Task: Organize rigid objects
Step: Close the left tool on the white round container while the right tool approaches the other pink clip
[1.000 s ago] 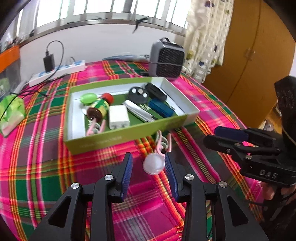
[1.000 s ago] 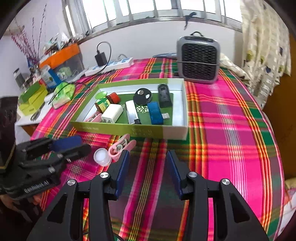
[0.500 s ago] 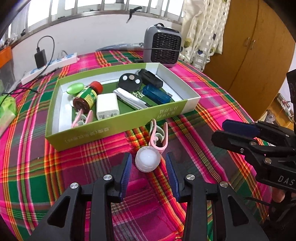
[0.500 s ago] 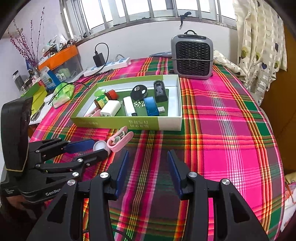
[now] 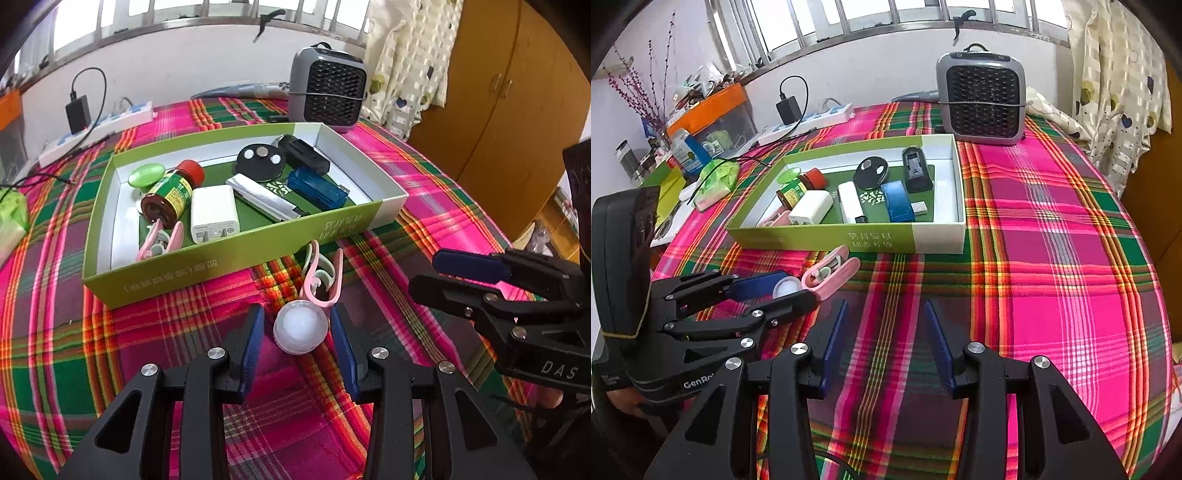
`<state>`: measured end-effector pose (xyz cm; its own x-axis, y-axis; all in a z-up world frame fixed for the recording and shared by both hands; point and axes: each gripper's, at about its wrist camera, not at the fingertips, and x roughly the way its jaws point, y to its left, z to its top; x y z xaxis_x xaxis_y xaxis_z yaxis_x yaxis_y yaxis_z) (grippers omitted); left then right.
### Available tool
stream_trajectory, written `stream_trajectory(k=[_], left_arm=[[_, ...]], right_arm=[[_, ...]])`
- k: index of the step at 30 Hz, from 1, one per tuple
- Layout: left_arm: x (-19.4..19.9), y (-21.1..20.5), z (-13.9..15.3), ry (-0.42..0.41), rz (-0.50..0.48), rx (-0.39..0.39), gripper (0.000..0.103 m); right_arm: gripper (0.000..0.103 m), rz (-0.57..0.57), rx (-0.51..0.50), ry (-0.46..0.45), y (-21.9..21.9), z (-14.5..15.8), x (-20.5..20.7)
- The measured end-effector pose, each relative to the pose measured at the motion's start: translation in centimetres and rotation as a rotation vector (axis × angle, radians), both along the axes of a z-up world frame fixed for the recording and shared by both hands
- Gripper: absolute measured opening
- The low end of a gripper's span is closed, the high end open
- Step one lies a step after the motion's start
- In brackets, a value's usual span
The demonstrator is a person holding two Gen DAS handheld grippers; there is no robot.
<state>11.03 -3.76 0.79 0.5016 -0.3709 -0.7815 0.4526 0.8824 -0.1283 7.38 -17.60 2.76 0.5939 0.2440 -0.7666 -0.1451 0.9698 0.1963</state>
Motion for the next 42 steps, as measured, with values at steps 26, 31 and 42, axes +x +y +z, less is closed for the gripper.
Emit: stream_trajectory(k=[26, 31, 42], left_arm=[[0.6, 7.1, 0.0, 0.013, 0.188, -0.045, 0.027], [0.5, 7.3, -0.1, 0.013, 0.190, -0.051, 0.027], [0.6, 7.4, -0.1, 0.016, 0.191, -0.059, 0.028]], right_arm=[[0.044, 0.024, 0.037, 0.023, 4.8, -0.2, 2.5], [0.048, -0.022, 0.008, 0.030, 5.7, -0.6, 3.3], [0.048, -0.062, -0.082, 0.052, 6.3, -1.6, 4.0]])
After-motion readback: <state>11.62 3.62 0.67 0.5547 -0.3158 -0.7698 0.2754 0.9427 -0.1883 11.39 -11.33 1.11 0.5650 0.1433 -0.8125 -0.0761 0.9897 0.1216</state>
